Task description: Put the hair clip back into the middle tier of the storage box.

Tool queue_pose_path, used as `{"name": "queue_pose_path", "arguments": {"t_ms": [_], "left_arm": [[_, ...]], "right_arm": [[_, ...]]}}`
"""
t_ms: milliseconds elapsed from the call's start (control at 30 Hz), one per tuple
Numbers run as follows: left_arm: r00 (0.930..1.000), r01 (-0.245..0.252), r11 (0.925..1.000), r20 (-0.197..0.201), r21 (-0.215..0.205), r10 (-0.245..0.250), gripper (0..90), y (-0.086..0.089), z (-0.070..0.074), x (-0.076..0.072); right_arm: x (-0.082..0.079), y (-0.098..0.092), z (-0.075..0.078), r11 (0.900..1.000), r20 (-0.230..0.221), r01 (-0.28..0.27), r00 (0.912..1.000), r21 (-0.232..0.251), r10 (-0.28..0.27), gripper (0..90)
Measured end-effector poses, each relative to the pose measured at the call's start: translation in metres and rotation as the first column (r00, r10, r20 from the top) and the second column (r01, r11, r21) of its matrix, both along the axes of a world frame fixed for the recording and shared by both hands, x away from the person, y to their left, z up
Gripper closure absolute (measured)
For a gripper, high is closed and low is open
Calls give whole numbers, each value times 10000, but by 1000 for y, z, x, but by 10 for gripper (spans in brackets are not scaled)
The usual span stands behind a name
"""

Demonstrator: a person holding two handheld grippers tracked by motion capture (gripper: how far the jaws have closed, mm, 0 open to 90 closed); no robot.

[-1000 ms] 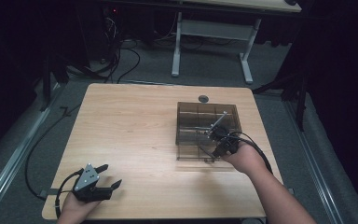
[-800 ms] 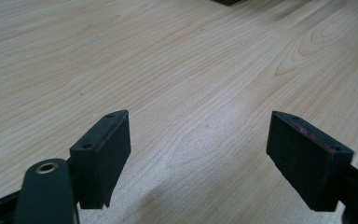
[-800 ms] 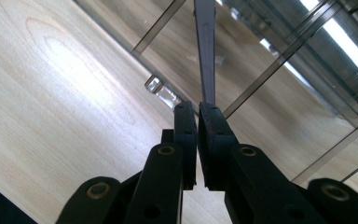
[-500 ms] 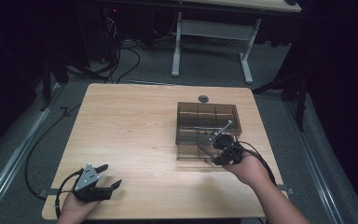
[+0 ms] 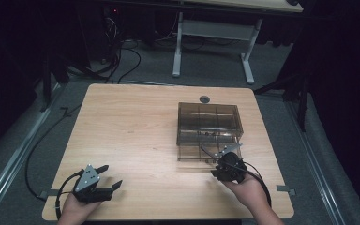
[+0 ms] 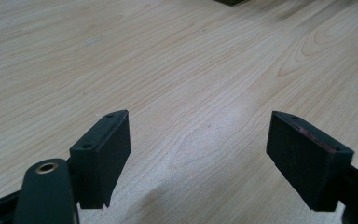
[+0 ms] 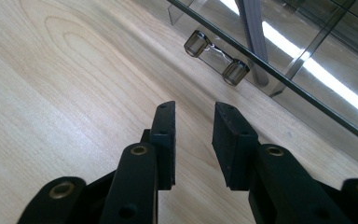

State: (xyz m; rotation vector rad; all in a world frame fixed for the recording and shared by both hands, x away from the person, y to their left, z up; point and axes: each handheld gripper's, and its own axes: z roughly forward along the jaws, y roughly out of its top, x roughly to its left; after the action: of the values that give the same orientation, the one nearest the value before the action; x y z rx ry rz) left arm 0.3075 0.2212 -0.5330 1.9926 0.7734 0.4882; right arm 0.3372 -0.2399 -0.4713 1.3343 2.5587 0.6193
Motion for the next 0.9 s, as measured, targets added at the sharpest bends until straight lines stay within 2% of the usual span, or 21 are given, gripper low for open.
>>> {"name": "queue_pose_path", "arguments": {"t_ms": [167,300,500,733,833,900], "left_arm": [[10000,4,10000,39,-15,-4,222,0,0,0],[10000,-13,10000,27,-61,13,222,1,0,0],[10000,-54,10000,52,-82,55,222,1,0,0],[9999,-112,9998,88,-174,113,222,1,0,-1],[9999,-82,9998,126,-204,85,221,1,0,-1],[9999,-7,9998,123,-218,9,221,2,0,0]], "right_arm": [[-7,-4,-8,9989,668,38,9977,467,-69,672],[-14,-6,-16,9959,1217,19,9925,899,-129,652],[-28,-8,-27,9887,2126,37,9765,1498,-359,609],[-38,-11,-41,9729,2992,83,9509,2312,-793,567],[-41,-15,-47,9640,3380,176,9347,2654,-1101,560],[-45,-19,-53,9544,3701,284,9180,2972,-1426,551]]}}
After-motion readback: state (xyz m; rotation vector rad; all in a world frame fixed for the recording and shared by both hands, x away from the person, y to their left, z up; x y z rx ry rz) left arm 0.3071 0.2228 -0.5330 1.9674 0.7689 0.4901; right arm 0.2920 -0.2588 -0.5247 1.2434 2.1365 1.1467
